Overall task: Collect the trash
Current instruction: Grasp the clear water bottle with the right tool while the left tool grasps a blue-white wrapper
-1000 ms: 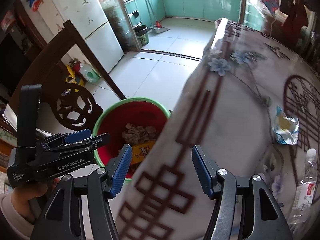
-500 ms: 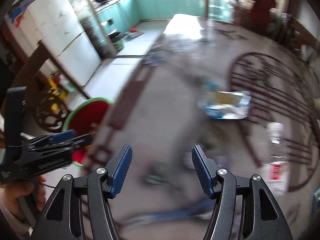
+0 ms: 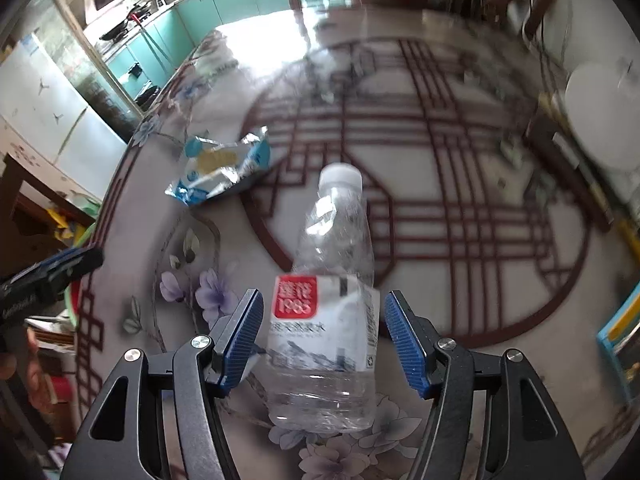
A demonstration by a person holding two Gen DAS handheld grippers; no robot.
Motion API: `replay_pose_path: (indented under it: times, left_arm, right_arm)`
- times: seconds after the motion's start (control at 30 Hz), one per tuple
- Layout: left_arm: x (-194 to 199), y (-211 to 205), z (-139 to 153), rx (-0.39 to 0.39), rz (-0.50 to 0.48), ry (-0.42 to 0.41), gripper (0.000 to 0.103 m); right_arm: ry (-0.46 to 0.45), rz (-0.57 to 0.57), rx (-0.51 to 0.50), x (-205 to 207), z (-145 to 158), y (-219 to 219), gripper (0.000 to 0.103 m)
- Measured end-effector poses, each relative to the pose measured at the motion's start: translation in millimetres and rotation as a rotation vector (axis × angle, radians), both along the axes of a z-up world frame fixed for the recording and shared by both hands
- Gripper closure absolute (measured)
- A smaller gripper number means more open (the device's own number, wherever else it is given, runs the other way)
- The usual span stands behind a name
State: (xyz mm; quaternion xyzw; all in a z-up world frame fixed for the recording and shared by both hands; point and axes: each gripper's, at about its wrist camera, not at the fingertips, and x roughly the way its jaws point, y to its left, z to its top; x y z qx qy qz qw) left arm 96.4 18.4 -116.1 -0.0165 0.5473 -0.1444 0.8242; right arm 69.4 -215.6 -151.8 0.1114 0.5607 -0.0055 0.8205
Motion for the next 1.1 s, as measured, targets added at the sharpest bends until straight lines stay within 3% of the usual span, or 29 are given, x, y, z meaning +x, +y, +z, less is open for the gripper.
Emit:
replay_pose_path:
  times: [0.2, 0.6, 0.67, 0.7, 0.87, 1.1]
  left_arm:
    - [31, -48, -5, 0.020, -0.022, -0.005, 0.029]
    - [76, -100, -38, 0.073, -0.021, 0.058, 0.031]
    - [77, -103, -43, 0.084, -0.023, 0.069, 0.057]
    - [77, -104, -44, 0.097, -0.021, 0.067, 0.060]
    - [75, -102, -40, 0.078, -0.026, 0.064, 0.096]
    - [62, -89, -18, 0.033, -0.002, 0.023, 0.100]
  right_arm:
    - [0.033, 0.020, 0.063, 0, -21, -11, 0.042]
    - [0.010, 0.067, 0.077, 11, -24, -32, 0.045]
    - [0.012, 0.075, 0.073, 13, -26, -32, 0.044]
    - [0.018, 0.076, 0.074, 14, -28, -33, 0.044]
    - [0.040, 0.057, 0.085, 15, -37, -36, 0.044]
    - [0.026, 0.031, 0.081, 10, -30, -37, 0.045]
